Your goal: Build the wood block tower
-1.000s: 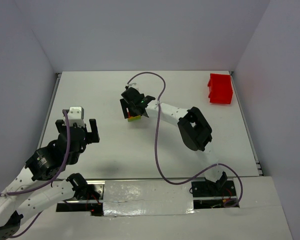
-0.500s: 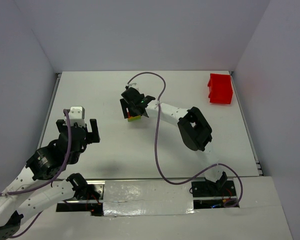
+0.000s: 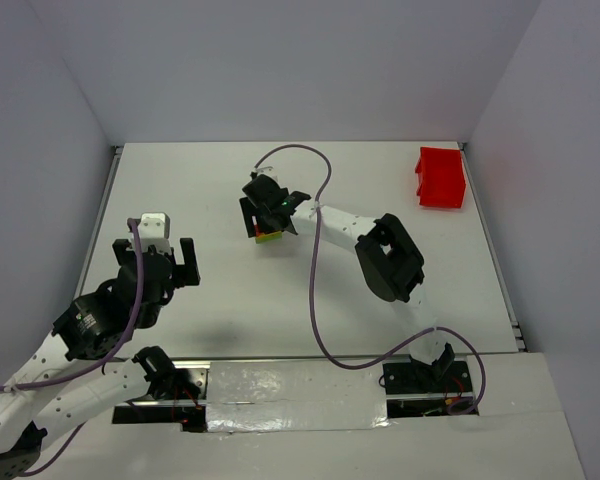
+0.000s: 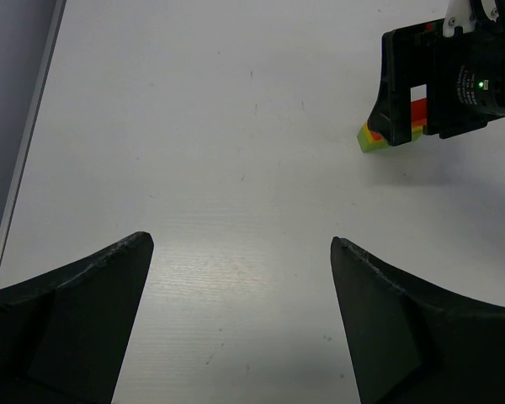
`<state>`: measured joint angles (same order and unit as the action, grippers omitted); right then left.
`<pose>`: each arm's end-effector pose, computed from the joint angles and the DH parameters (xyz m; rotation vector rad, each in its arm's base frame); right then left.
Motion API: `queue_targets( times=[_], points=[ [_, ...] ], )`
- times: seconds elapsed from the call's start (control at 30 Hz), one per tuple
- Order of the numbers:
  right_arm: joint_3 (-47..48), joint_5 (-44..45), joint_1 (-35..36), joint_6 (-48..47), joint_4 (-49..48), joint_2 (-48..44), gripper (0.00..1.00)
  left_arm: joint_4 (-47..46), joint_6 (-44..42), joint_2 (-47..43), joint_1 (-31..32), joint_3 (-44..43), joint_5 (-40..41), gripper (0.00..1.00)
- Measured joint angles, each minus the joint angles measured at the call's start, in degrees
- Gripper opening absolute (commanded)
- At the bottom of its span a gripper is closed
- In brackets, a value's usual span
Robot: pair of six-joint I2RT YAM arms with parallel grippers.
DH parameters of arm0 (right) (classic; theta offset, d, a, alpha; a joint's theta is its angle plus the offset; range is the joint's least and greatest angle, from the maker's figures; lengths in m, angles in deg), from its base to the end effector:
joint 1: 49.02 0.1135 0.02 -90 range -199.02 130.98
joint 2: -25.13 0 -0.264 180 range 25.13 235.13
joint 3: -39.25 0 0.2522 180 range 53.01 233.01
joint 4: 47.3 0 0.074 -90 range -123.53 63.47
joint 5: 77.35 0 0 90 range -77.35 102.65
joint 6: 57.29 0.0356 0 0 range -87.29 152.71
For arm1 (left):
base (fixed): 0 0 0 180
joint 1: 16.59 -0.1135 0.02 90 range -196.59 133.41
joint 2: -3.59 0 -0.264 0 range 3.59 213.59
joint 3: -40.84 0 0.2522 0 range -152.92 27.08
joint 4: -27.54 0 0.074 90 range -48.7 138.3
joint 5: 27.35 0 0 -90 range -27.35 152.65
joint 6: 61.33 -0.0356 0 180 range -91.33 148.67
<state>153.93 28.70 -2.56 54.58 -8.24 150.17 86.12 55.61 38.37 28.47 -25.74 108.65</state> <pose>0.3447 0.3485 0.2021 -0.3883 2.3686 0.2180 0.0928 -0.0567 0.3525 -0.1837 1.8803 -0.0335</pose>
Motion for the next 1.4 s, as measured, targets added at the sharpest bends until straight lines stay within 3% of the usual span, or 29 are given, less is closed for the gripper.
queue_targets(
  times=[0.13, 0.2, 0.33, 0.37, 0.77, 1.4],
  points=[
    [0.00, 0.00, 0.00, 0.17, 0.00, 0.00, 0.41, -0.02, -0.02, 0.00, -0.04, 0.00, -0.26, 1.00],
    [-0.02, 0.00, 0.00, 0.17, 0.00, 0.00, 0.48, -0.04, -0.02, 0.00, -0.04, 0.00, -0.33, 0.99],
    [0.00, 0.00, 0.00, 0.17, 0.00, 0.00, 0.49, -0.11, -0.04, 0.02, -0.07, 0.00, -0.55, 1.00],
    [0.00, 0.00, 0.00, 0.17, 0.02, 0.00, 0.55, -0.11, -0.04, 0.02, -0.07, 0.00, -0.59, 1.00],
    [0.46, 0.02, -0.02, 0.17, 0.09, 0.00, 0.64, -0.33, -0.26, 0.44, -0.31, 0.11, -1.49, 0.99],
    [1.16, 0.00, -0.46, 0.13, 0.15, 0.00, 0.65, -0.37, -1.36, 0.44, -0.42, 0.11, -2.43, 1.00]
  ],
)
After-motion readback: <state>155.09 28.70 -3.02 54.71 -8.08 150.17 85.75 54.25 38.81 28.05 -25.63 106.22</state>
